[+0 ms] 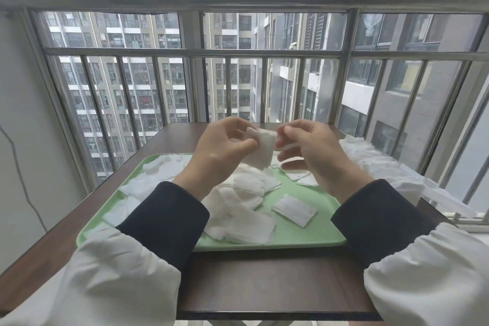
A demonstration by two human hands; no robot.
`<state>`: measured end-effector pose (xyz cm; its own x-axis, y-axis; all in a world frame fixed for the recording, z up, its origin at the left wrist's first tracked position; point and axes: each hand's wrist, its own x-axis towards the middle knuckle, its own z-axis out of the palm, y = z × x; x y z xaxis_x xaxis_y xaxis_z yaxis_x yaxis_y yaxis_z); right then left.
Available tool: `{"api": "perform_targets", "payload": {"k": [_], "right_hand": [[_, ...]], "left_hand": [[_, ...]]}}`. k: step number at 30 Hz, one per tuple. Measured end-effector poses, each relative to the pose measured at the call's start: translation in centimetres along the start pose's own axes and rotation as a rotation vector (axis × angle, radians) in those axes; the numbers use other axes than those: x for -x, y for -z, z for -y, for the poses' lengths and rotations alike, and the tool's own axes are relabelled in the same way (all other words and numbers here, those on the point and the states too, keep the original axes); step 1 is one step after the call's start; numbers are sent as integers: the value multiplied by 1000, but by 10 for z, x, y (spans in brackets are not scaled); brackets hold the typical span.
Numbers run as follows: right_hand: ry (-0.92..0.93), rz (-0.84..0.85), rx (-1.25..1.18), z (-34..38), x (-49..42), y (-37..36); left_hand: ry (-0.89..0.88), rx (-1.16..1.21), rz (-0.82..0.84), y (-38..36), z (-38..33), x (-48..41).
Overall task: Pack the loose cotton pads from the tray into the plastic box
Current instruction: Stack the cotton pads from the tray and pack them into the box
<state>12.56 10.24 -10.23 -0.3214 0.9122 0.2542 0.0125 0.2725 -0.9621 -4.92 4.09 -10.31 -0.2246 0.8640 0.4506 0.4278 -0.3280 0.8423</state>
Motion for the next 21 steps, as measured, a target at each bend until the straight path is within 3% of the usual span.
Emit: {"api": "perform_targets", "payload": {"k": [4,6,15,21], "right_hand": [[152,146,652,-12,1,-6],[182,230,775,-16,3,-11],[166,298,801,-22,1,-22],[106,282,490,-8,1,-14]], "left_hand": [[47,48,-130,3,0,-1],[67,72,-198,6,0,-2],[115,122,-205,5,3,-5],[173,167,-197,5,9,-8]]}}
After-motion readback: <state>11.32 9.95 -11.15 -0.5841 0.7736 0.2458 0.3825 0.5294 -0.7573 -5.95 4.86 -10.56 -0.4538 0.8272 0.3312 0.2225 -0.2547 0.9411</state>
